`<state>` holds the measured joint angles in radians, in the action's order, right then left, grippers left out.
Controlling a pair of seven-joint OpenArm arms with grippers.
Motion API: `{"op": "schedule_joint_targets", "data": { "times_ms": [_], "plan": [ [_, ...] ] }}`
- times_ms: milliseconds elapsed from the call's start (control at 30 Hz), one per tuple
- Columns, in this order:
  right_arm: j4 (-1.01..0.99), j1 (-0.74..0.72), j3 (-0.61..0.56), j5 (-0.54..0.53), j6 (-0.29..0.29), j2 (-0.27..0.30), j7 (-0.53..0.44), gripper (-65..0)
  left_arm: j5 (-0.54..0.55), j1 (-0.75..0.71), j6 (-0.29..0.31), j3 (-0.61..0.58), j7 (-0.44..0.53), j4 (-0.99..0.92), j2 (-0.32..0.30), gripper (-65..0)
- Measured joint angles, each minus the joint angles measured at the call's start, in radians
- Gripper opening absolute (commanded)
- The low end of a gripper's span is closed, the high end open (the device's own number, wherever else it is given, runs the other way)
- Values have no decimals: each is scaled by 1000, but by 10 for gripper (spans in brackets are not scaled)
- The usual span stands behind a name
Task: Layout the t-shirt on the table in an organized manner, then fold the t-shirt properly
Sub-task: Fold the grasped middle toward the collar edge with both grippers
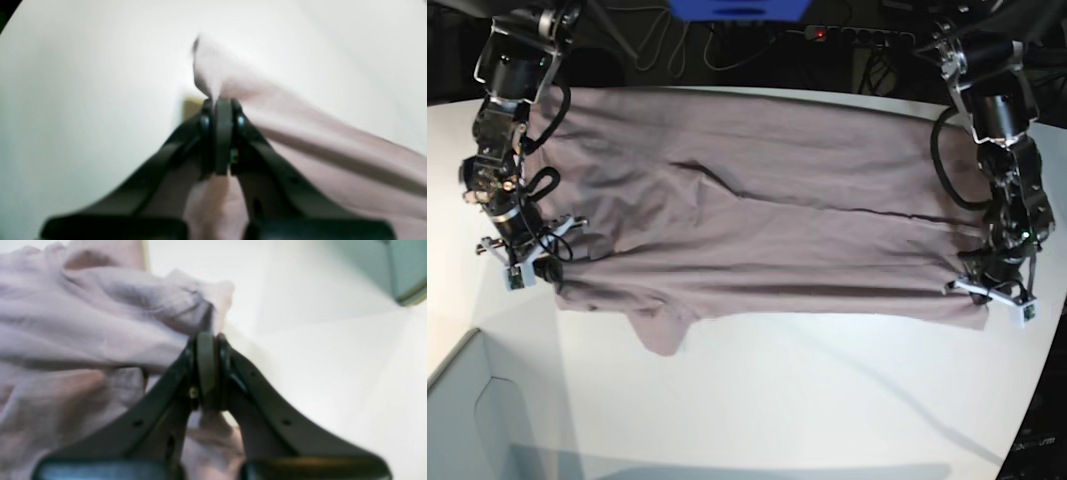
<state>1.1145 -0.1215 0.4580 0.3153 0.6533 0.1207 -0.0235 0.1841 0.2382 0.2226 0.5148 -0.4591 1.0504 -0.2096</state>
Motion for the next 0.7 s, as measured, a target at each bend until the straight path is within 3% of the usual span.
{"op": "schedule_joint_targets", "data": {
  "times_ms": [233,700],
  "plan": [
    [172,125,40,-5,1,-61,-4,-650,0,-79,-4,75,-46,46,13,-650],
    [198,305,32,-4,0,-79,-7,-650,0,-205,-1,77,-33,42,16,-649]
  ]
}}
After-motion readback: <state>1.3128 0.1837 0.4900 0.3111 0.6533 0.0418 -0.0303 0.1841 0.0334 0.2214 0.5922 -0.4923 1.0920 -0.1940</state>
